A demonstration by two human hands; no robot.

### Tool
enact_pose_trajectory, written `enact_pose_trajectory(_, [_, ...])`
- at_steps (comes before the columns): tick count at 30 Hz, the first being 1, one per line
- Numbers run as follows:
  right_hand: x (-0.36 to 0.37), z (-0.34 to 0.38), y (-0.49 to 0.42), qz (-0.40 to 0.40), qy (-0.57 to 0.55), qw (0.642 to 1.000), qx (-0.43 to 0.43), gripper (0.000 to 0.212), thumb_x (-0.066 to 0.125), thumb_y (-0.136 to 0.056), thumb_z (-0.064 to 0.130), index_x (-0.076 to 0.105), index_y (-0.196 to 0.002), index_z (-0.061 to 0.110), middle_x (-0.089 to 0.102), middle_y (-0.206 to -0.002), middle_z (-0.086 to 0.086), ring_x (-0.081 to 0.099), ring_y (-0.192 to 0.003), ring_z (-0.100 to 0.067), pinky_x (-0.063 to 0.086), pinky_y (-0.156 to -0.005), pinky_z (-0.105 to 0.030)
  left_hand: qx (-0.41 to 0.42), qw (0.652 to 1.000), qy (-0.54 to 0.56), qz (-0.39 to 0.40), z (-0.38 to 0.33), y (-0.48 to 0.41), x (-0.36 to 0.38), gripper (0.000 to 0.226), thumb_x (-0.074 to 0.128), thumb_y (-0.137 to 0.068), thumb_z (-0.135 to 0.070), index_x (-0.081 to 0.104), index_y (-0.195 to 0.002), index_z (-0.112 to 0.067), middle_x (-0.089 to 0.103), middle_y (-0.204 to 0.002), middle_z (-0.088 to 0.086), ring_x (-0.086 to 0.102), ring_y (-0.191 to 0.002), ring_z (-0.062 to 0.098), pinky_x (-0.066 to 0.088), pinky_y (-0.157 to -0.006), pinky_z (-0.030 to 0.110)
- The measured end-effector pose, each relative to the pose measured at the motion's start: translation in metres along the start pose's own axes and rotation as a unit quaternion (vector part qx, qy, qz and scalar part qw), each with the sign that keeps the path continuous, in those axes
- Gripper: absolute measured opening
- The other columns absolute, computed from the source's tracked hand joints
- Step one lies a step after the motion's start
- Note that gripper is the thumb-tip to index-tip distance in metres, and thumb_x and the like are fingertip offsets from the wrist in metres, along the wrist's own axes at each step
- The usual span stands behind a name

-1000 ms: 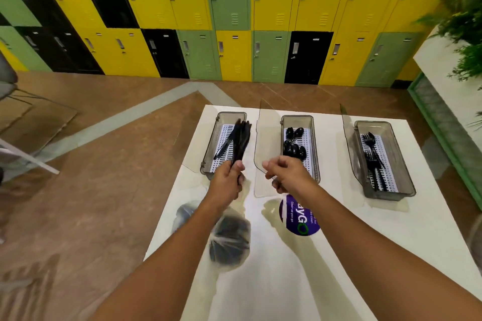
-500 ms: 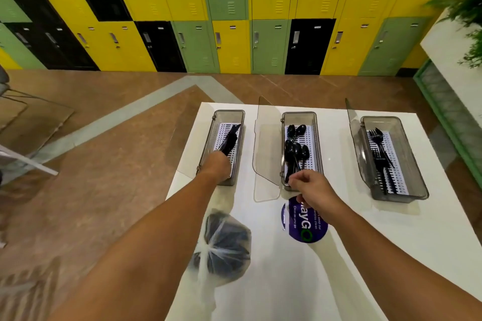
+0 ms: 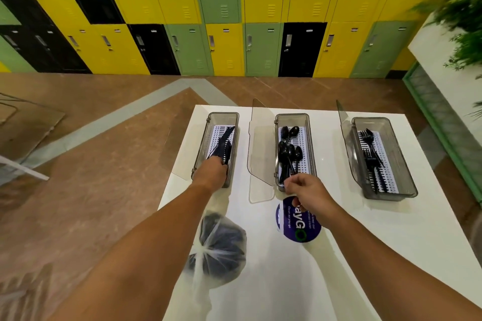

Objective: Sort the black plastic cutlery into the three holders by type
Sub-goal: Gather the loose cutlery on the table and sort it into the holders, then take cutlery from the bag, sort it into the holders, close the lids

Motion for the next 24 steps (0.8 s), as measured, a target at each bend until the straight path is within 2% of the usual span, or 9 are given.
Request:
enact_pose_trajectory(2, [0.004, -0.001, 0.003, 0.002, 0.005, 1.0, 0.001, 0.01, 0.059, -0.096, 0.016, 0.069, -0.096, 0.016, 0.073, -0.095, -0.011, 0.058, -0.056, -0.015, 0.046, -0.05, -0.028, 0.023, 1.0, 0.005, -0.01, 0.0, 0.007, -0.002, 0.024, 0.05, -0.101, -0.019, 0.067, -0.114, -0.008, 0.068, -0.113, 0.015, 0.06, -0.089, 0.028, 0.053, -0.084, 0.037])
enact_pose_trajectory(5, [0.011, -0.003, 0.009, 0.003, -0.01, 1.0, 0.005, 0.008, 0.061, -0.096, 0.016, 0.069, -0.094, 0.013, 0.072, -0.093, -0.017, 0.054, -0.056, -0.018, 0.044, -0.05, -0.028, 0.045, 0.998, 0.038, -0.032, 0.003, 0.02, -0.008, 0.026, 0.05, -0.102, -0.018, 0.065, -0.122, -0.011, 0.066, -0.121, 0.013, 0.062, -0.1, 0.029, 0.049, -0.086, 0.034])
enact_pose_trajectory(9, [0.023, -0.008, 0.018, 0.007, -0.008, 1.0, 0.012, 0.01, 0.062, -0.097, 0.021, 0.068, -0.097, 0.013, 0.073, -0.091, -0.015, 0.055, -0.054, -0.017, 0.043, -0.051, -0.028, 0.078, 0.994, 0.053, -0.058, 0.008, 0.038, -0.016, 0.024, 0.052, -0.102, -0.017, 0.067, -0.119, -0.01, 0.067, -0.119, 0.012, 0.064, -0.102, 0.029, 0.049, -0.086, 0.033])
enact_pose_trajectory(15, [0.043, -0.012, 0.035, 0.023, 0.003, 1.0, 0.015, 0.011, 0.062, -0.096, 0.02, 0.067, -0.095, 0.009, 0.072, -0.09, -0.015, 0.055, -0.052, -0.018, 0.041, -0.046, -0.024, 0.131, 0.991, -0.035, 0.021, 0.018, 0.056, -0.005, 0.026, 0.053, -0.099, -0.02, 0.067, -0.12, -0.014, 0.068, -0.12, 0.013, 0.065, -0.103, 0.031, 0.052, -0.091, 0.038])
enact_pose_trajectory(19, [0.055, -0.009, 0.049, 0.034, 0.028, 0.999, 0.014, 0.01, 0.063, -0.095, 0.021, 0.067, -0.094, 0.012, 0.073, -0.088, -0.011, 0.056, -0.055, -0.019, 0.04, -0.047, -0.027, 0.167, 0.985, 0.004, -0.034, 0.019, 0.066, -0.018, 0.031, 0.056, -0.097, -0.015, 0.064, -0.126, -0.01, 0.06, -0.129, 0.01, 0.061, -0.114, 0.03, 0.048, -0.101, 0.039])
enact_pose_trajectory(24, [0.087, 0.0, 0.06, 0.062, 0.063, 0.996, -0.005, 0.006, 0.064, -0.093, 0.016, 0.068, -0.094, 0.011, 0.073, -0.088, -0.012, 0.057, -0.057, -0.02, 0.038, -0.047, -0.026, 0.189, 0.977, 0.062, -0.073, 0.045, 0.088, -0.026, 0.02, 0.057, -0.095, -0.012, 0.07, -0.111, -0.014, 0.062, -0.115, 0.001, 0.06, -0.105, 0.017, 0.047, -0.095, 0.03])
Point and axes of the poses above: each hand's wrist, its own y-axis away from the middle knuckle, its own x-axis out of the palm, z = x × y, the point moved 7 cm from there along -y, towards the middle knuckle
